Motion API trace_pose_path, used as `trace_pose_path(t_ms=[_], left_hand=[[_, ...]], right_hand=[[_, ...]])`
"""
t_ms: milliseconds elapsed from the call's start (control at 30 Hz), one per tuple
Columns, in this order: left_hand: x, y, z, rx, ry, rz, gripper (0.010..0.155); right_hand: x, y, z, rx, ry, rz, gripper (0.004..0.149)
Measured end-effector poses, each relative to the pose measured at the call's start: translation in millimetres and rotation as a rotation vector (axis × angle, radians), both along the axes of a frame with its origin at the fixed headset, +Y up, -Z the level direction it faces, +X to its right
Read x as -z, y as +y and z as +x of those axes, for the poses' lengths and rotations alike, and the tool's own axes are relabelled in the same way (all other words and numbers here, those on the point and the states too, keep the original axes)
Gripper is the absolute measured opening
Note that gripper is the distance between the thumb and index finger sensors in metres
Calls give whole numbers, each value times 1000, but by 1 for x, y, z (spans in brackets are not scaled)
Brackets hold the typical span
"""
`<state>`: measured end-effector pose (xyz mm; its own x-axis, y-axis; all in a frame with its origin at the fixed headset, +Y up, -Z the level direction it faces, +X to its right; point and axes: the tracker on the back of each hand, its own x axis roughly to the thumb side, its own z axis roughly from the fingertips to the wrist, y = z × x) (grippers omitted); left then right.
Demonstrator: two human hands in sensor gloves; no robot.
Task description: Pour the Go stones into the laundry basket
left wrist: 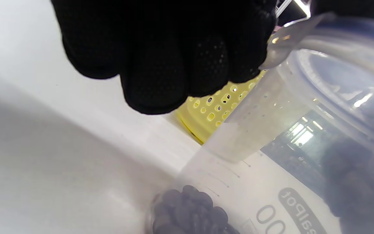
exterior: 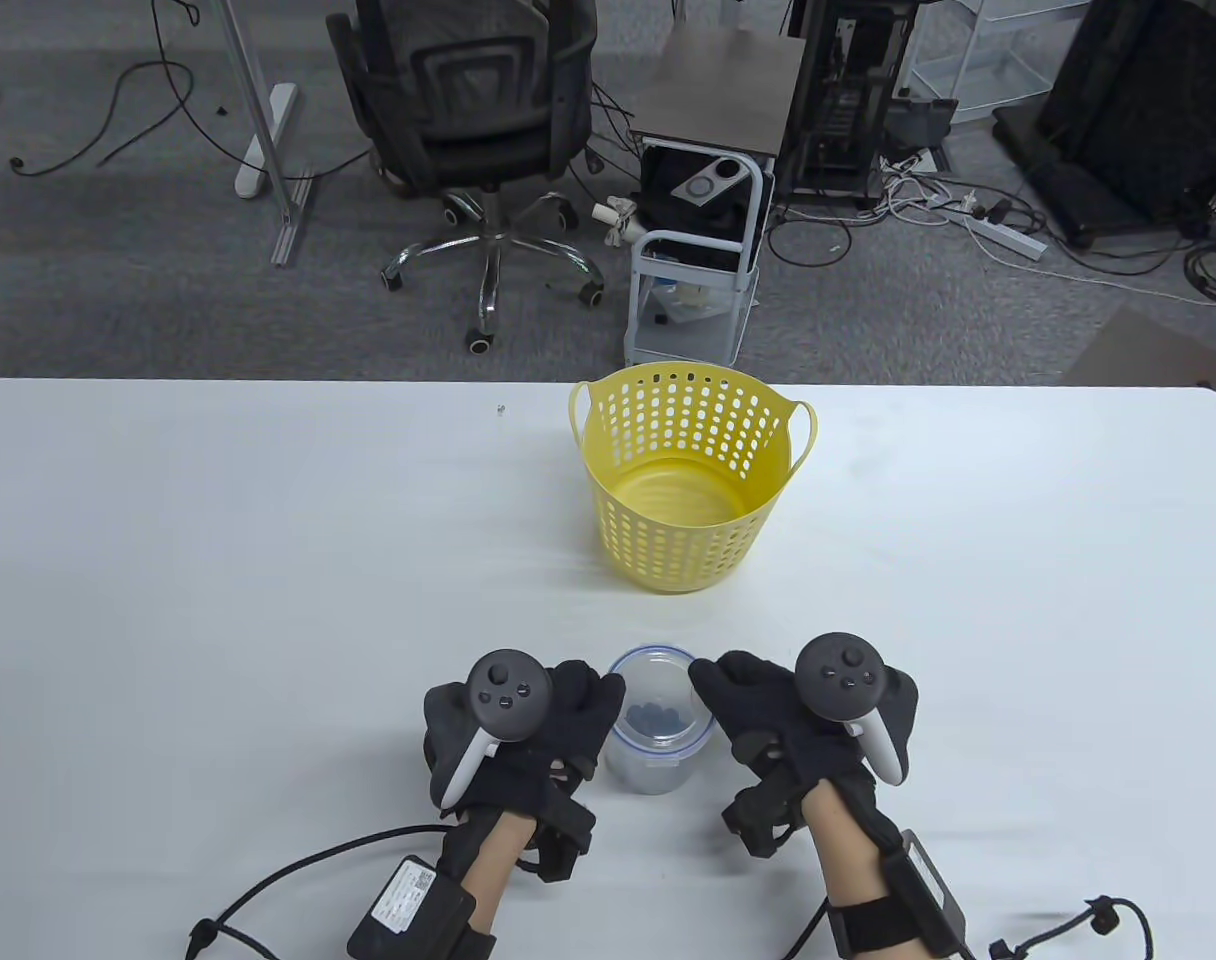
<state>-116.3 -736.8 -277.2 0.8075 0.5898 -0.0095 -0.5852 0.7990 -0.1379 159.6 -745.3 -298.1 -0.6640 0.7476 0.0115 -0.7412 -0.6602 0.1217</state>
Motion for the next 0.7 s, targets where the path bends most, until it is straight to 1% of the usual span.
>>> trace_pose_path(t_ms=[133,233,333,400,433,500,533,567,600,633,700], left_hand=[[1,-8,2,-55,-10,5,66],[3,-13,3,-106,-1,-30,67],[5,-16,2,-119,-16,-45,68],[7,-20,1,-157,-23,-75,69],[8,-22,1,-189,-25,-109,69],[10,-23,1,-204,-30,-143,70],[11,-24,1,-192,-36,-161,72],[12,-25,1,-189,-51,-192,73],[12,-25,1,-215,-42,-200,72],[11,-24,1,-209,-24,-191,73],[12,-24,1,-183,-44,-198,73]], right_hand=[[0,-1,-1,-4,3,12,57],[1,-5,0,30,15,-7,57],[2,-7,0,51,19,-30,58],[2,-7,0,51,15,-29,58],[2,-7,-1,35,17,-31,58],[2,-7,-1,33,13,-33,58],[3,-7,0,31,8,-47,49],[1,-4,0,109,6,16,46],[1,-3,1,78,-57,22,45],[1,-3,1,64,-19,5,44],[2,-4,2,80,-19,-18,44]])
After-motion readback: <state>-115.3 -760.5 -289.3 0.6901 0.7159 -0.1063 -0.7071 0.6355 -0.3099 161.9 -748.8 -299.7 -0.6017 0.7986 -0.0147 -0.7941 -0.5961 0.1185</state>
